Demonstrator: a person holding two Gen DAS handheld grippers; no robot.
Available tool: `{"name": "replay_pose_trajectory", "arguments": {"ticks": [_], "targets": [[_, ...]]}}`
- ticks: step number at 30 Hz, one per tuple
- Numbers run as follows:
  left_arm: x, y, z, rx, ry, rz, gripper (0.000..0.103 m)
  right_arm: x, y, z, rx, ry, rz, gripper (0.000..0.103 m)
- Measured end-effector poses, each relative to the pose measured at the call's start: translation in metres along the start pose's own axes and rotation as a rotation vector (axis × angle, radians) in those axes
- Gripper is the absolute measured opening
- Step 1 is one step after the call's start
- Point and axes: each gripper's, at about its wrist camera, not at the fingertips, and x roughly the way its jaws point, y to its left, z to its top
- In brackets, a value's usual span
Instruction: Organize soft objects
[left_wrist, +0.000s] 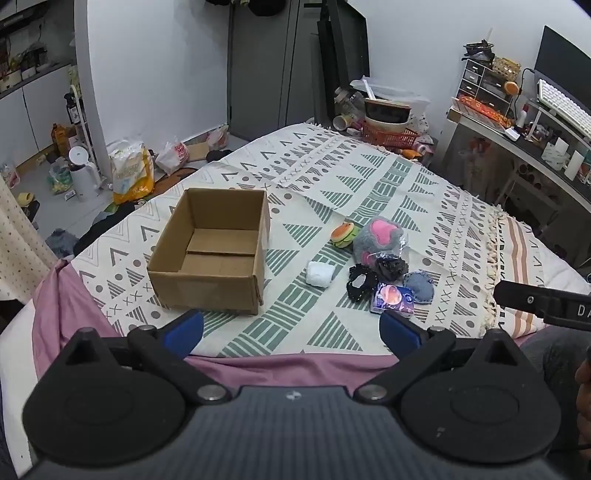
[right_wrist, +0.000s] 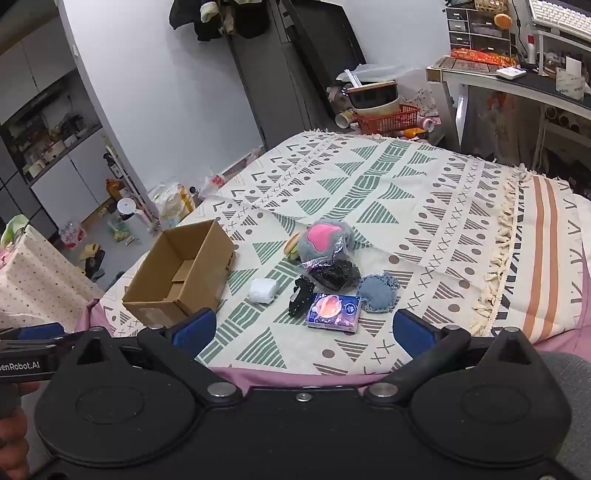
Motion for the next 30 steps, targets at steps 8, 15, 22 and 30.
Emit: {"name": "replay_pose_trajectory", "arguments": {"ticks": [8,15,22,30], "targets": [[-0.005,-0.006,0.000,0.004,-0.007,-0.005,0.101,-0.003,-0.004,0.001,0.001,-0.006,0.006,0.103],[-0.008,-0.012,0.001,0.010,-0.012,-0.006,0.101,-0.011,-0.009,0.000,0.015,-0.025,0.017,0.103],[-0.009,-0.014,0.001,0.012,-0.013,-0.006,0.101,-0.014,-0.011,0.000,0.014,-0.031,0.017,0.103],[-0.012,-0.018,0.001,0.011,-0.019,-0.005,0.101,-0.018,-0.015,0.000,0.016,-0.038,0.017,0.103]]}}
